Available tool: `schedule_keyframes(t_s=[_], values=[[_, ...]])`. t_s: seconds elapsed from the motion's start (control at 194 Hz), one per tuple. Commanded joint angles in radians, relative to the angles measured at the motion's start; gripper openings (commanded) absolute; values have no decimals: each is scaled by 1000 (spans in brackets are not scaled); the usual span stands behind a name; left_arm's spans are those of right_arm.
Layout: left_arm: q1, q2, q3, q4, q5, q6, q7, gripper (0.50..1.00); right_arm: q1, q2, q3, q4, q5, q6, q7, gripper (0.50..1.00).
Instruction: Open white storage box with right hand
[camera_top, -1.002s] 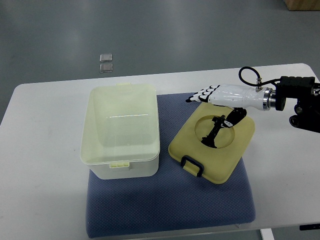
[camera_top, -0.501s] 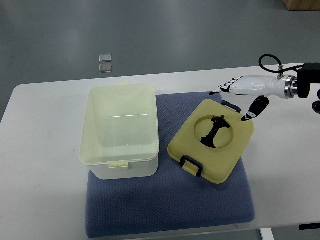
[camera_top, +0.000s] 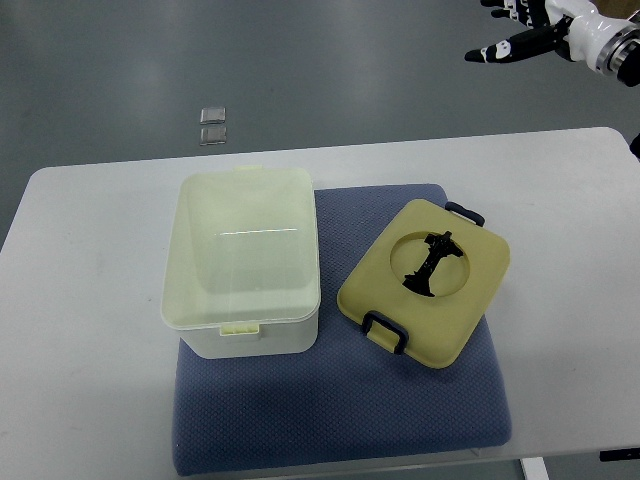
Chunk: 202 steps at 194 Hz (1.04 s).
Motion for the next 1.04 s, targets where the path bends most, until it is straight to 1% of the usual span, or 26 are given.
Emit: schedule_keyframes(t_s=[0.0,0.057,0.16,0.191,0.32,0.418,0.501,0.676,0.764,1.038], values=[[0,0,1,0,0,-3,0,1000,-75,47,144,-23,231,6,-82,932],[0,0,1,0,0,-4,0,1000,-107,79,203,-29,313,7,-104,932],[0,0,1,0,0,-6,0,1000,-173,124,301,-32,422,12,-106,932],[0,0,1,0,0,-6,0,1000,-196,138,333,-32,442,21,-104,934],[0,0,1,0,0,-8,1,1000,-291,208,483,-32,458,106,-87,934],[0,0,1,-2,0,-9,2,1000,-337,251,552,-32,455,122,-87,934],[0,0,1,-2,0,-9,2,1000,-353,259,560,-32,455,119,-79,934],[0,0,-1,-2,0,-11,2,1000,-387,267,562,-40,458,116,-21,934],[0,0,-1,-5,0,-11,2,1000,-391,297,562,-48,458,116,-1,934],[0,0,-1,-9,0,-9,2,1000,-394,343,562,-98,458,116,-1,934]])
